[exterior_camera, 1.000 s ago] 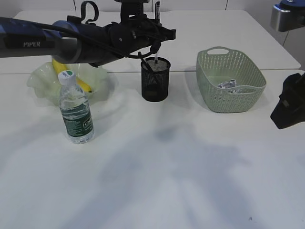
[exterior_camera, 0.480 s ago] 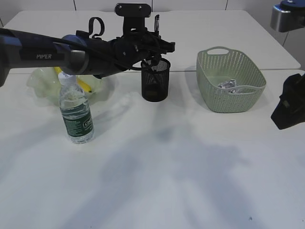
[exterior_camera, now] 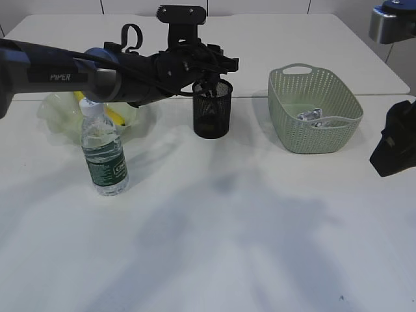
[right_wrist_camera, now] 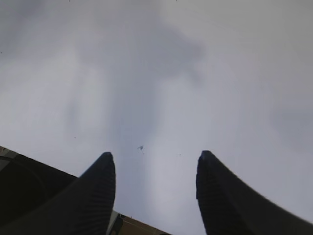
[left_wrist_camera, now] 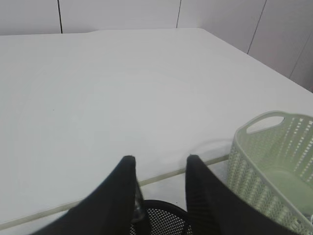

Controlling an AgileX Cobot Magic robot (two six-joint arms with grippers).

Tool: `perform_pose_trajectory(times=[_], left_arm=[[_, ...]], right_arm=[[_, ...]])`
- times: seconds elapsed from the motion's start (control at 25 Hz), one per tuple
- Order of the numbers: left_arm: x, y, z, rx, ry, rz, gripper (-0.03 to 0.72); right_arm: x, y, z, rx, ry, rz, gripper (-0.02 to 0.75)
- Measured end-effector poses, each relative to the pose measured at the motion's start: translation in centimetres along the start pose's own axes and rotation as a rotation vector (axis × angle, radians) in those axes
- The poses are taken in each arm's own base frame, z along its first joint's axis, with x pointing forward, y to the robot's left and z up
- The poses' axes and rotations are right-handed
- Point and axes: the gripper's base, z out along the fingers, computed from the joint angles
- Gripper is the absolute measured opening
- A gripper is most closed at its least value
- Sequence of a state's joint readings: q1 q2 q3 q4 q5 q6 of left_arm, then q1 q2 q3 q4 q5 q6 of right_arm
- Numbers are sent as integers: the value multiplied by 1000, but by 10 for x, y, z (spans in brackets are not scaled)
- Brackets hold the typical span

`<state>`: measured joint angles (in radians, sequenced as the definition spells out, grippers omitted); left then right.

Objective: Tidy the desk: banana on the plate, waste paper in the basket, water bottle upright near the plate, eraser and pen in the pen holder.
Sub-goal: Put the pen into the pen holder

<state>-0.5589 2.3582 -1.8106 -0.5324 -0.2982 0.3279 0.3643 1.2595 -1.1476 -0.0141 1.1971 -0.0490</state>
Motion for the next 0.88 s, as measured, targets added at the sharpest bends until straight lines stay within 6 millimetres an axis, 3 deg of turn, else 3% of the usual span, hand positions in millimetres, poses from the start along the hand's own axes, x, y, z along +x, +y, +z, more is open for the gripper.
perform_pose_trajectory(times=[0.36,0.64,0.88], left_arm=[[-1,-5,-5,45,97,-3,273],[-33,-20,-30,154,245,-1,271],[-82,-18,-66,228,336,2,269]], right_arm=[[0,-1,0,7,0,-3,401],[-1,-1,0,9,-11,-3,401],[-4,-2,0,17,-41,-6,401]])
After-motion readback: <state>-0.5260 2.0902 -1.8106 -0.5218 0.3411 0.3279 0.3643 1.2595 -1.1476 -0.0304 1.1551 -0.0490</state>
